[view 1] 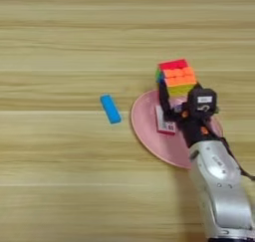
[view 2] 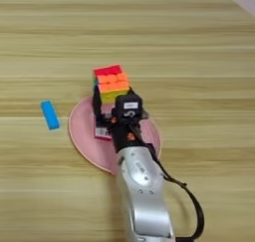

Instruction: Move the objects on the table

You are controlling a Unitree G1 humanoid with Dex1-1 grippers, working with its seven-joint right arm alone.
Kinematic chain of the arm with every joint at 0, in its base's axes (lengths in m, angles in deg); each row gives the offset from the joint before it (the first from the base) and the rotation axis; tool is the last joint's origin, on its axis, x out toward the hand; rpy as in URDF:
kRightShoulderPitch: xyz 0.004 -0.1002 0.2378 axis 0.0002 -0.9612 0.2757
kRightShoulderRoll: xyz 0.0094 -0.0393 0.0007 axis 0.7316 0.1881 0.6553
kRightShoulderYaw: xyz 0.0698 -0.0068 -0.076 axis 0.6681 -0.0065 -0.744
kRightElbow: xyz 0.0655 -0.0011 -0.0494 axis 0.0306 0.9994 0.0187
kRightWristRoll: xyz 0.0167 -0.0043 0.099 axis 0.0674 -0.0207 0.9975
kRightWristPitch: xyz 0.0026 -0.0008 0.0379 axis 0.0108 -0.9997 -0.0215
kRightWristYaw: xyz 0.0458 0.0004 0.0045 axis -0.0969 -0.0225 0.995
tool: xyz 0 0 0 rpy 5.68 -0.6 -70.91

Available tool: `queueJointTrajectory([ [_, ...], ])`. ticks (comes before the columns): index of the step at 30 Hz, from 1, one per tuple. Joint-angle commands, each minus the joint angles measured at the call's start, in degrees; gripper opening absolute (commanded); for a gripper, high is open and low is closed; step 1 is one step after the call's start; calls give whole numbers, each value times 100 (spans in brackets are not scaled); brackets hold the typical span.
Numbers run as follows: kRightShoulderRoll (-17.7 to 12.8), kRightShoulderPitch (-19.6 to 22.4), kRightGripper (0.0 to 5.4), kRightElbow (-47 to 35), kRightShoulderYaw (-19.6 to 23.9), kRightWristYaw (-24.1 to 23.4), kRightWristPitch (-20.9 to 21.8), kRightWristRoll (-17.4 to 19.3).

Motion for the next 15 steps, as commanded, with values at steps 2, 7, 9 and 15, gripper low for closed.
queueJointTrajectory([
  [2, 119, -32, 337, -487, -459, 67, 33, -159],
  [7, 274, -346, 337, -648, -1157, 186, -15, -343],
  [9, 323, -488, 337, -695, -1461, 233, -29, -425],
  [15, 432, -770, 337, -560, -2153, 287, 6, -577],
])
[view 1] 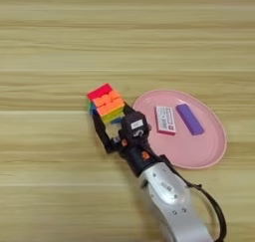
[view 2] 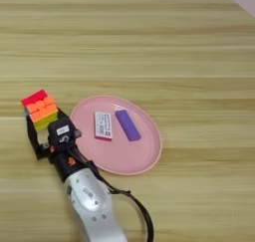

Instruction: Move the objects on the table

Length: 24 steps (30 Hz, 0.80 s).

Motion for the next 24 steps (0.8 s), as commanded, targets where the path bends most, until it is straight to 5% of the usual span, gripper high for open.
queueJointTrajectory([
  [1, 96, 96, 337, -184, -198, -12, 129, -59],
  [24, 263, 137, 337, 699, -613, 125, 132, 47],
])
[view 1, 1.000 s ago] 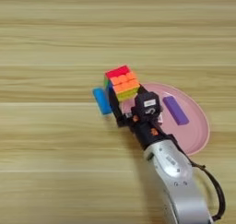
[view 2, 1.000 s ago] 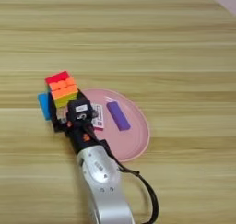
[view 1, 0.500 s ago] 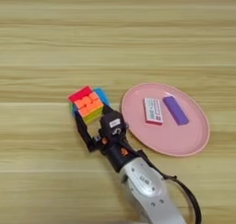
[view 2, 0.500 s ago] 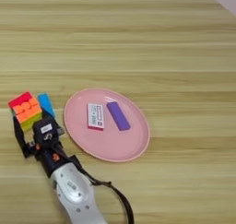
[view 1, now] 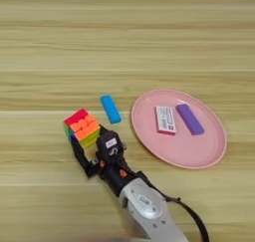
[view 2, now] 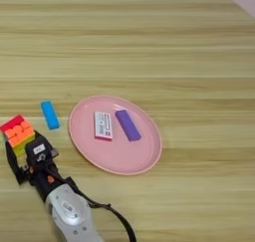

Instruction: Move the objects on the table

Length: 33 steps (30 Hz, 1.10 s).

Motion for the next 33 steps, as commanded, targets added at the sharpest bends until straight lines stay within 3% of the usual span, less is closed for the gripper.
queueJointTrajectory([
  [1, 158, 230, 337, -39, -2, 33, 110, 121],
  [7, 197, 310, 336, 124, -2, -1, 170, 81],
  [8, 192, 311, 373, 131, 3, -12, 181, 65],
  [21, 108, 243, 536, -171, 7, -120, 417, -164],
  [29, 58, 134, 536, -839, 122, -118, 310, -126],
  [33, -15, 203, 536, -1126, 506, -146, 184, -13],
])
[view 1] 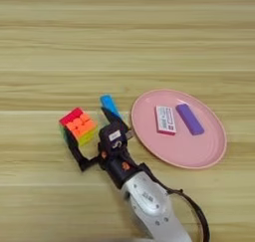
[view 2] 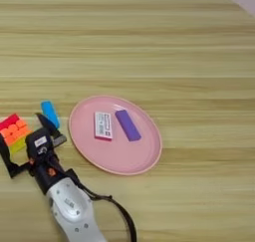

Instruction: Move the objects on the table

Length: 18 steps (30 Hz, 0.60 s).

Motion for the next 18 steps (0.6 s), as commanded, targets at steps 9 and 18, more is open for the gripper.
queueJointTrajectory([
  [9, -140, 367, 536, -596, 1039, -98, -203, 386],
  [18, -307, 211, 536, -666, 1370, -36, -287, 531],
])
